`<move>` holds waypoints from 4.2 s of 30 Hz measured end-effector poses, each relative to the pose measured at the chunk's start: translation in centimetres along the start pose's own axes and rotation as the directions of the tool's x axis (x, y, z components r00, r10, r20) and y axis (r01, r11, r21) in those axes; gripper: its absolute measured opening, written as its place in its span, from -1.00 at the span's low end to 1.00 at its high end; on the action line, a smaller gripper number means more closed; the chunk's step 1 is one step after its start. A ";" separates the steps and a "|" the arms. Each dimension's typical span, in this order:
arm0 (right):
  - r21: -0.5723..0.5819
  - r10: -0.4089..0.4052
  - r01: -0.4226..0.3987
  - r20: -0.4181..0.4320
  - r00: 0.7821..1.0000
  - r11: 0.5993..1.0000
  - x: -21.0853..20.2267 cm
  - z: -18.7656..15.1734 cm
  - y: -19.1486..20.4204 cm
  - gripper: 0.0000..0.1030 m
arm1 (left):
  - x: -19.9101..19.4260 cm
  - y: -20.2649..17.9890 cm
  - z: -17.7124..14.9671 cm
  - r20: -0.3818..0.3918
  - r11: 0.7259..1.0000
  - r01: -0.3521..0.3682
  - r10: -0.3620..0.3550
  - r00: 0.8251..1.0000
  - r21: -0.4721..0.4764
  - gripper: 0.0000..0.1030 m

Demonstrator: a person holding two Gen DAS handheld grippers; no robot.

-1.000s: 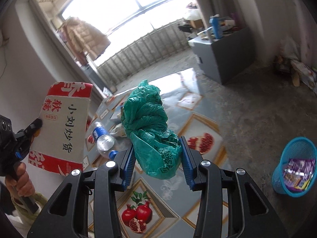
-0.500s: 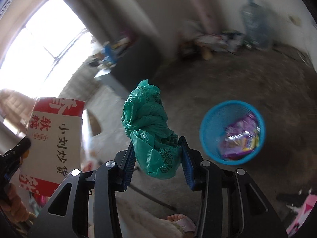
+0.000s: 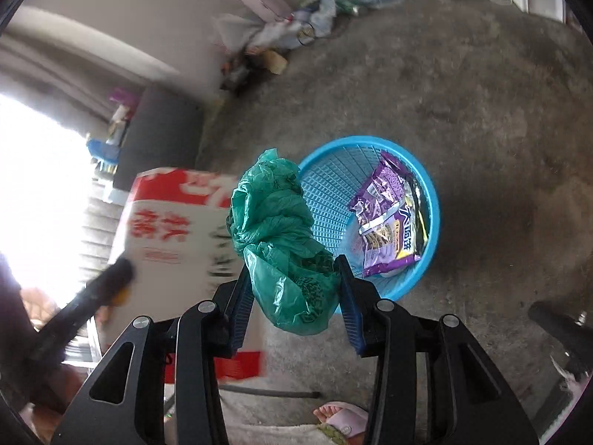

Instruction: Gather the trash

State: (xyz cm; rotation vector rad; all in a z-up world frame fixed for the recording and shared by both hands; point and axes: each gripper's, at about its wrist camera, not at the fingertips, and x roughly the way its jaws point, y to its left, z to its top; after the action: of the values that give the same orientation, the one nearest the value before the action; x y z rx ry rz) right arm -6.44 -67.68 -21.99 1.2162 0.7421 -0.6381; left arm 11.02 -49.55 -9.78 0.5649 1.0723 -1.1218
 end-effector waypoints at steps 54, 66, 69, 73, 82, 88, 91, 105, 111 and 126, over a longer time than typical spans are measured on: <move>-0.772 0.082 0.321 0.432 0.898 0.549 -15.7 -19.0 28.4 0.87 | -44.2 19.6 -32.6 0.347 0.737 -0.158 0.483 0.804 -0.658 0.83; -0.825 0.330 -0.193 -0.008 0.944 0.532 -16.9 -23.8 32.4 0.87 | -45.4 21.2 -42.0 0.366 0.689 -0.149 0.541 0.757 -0.709 0.83; -0.824 0.327 -0.260 -0.096 0.940 0.504 -16.0 -25.0 33.6 0.87 | -44.6 21.8 -43.6 0.368 0.686 -0.129 0.528 0.766 -0.716 0.83; -0.825 0.301 -0.340 -0.218 0.928 0.451 -13.9 -26.5 36.2 0.87 | -44.0 24.2 -45.2 0.363 0.657 -0.090 0.520 0.774 -0.749 0.83; -0.775 0.226 -0.542 -0.493 0.840 0.325 -5.2 -30.2 47.3 0.87 | -42.4 31.4 -47.0 0.358 0.557 0.008 0.522 0.774 -0.830 0.83; -0.766 0.062 -0.586 -0.593 0.803 0.264 3.8 -33.9 55.5 0.87 | -40.5 34.6 -47.3 0.382 0.510 0.104 0.477 0.792 -0.854 0.69; -0.765 -0.033 -0.596 -0.621 0.783 0.245 8.1 -35.9 57.9 0.87 | -38.9 35.5 -47.4 0.383 0.488 0.146 0.429 0.818 -0.860 0.55; -0.827 -0.248 -0.539 -0.563 0.789 0.162 12.9 -39.1 56.5 0.56 | -32.9 36.2 -47.4 0.428 0.439 0.280 0.287 0.857 -0.854 0.15; -0.809 -0.207 -0.534 -0.581 0.787 0.244 10.9 -36.6 53.4 0.34 | -32.2 35.7 -46.5 0.472 0.455 0.320 0.273 0.839 -0.831 -0.10; -0.774 -0.081 -0.363 -0.468 0.880 0.518 3.6 -29.7 40.0 0.28 | -29.6 30.0 -43.1 0.513 0.561 0.366 0.124 0.849 -0.742 -0.21</move>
State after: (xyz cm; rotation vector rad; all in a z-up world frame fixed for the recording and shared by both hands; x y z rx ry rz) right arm 22.04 -29.65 -6.50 0.4518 1.1493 0.2260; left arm 20.06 9.86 -5.33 -0.5804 1.0206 -0.6820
